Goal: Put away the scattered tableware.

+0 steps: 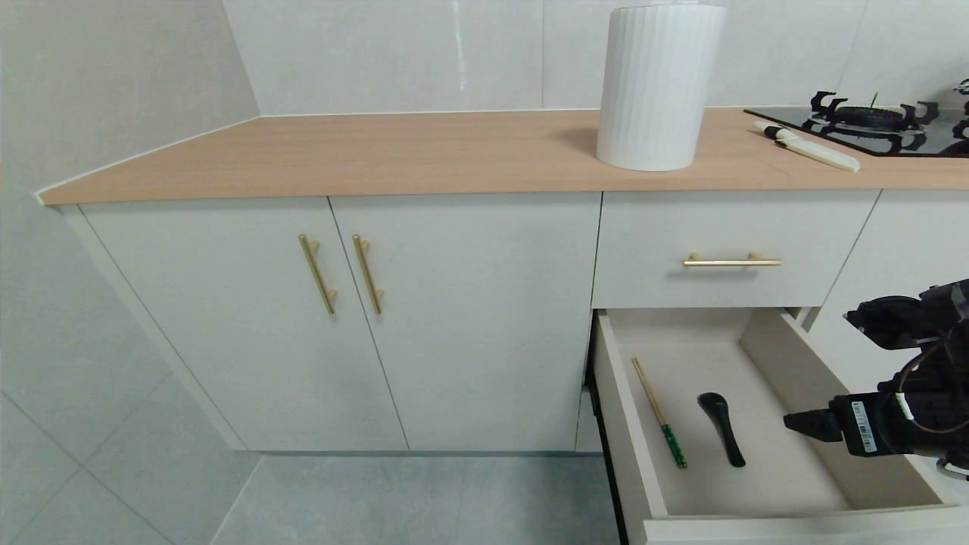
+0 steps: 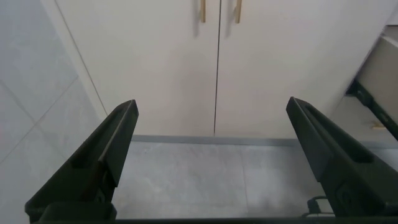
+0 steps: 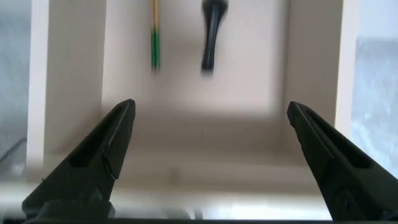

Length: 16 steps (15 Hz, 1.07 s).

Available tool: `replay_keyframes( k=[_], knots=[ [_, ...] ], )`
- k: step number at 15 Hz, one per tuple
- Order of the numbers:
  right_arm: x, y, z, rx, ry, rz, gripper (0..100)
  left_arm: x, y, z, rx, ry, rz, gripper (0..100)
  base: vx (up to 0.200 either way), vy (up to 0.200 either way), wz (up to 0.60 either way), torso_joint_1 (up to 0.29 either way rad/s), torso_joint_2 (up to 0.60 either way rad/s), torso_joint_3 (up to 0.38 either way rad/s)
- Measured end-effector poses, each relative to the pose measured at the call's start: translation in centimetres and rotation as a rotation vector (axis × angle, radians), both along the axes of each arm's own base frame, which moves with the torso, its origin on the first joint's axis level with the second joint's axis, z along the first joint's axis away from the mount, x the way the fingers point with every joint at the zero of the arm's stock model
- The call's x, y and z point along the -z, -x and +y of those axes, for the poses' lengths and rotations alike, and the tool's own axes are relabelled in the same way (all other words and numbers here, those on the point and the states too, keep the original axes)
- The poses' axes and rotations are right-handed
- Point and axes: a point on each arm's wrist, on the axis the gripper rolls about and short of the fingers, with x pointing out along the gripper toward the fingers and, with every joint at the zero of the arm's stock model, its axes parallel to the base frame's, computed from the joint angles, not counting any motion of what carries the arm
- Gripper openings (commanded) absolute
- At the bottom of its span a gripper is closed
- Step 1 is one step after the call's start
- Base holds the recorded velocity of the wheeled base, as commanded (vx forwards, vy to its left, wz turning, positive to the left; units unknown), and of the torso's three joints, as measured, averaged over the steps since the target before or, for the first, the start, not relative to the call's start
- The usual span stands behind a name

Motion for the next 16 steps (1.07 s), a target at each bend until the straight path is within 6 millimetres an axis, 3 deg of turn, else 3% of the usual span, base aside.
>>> replay_keyframes(
  k=[4,7,16],
  knots=[
    [0.3,0.5,0.3,-0.016,0.013,0.045,100,0.0,0.0,0.0,0.0,0.0,0.0,100,-0.2,0.0,0.0,0.0,0.0,0.002],
    [0.8,0.7,0.7,-0.043,0.022,0.11,100,0.0,0.0,0.0,0.0,0.0,0.0,100,0.0,0.0,0.0,0.0,0.0,0.0],
    [5.4,-2.7,1.7,-0.032,0.053,0.304,100,0.0,0.0,0.0,-0.001,0.0,0.0,100,0.0,0.0,0.0,0.0,0.0,0.0]
  ],
)
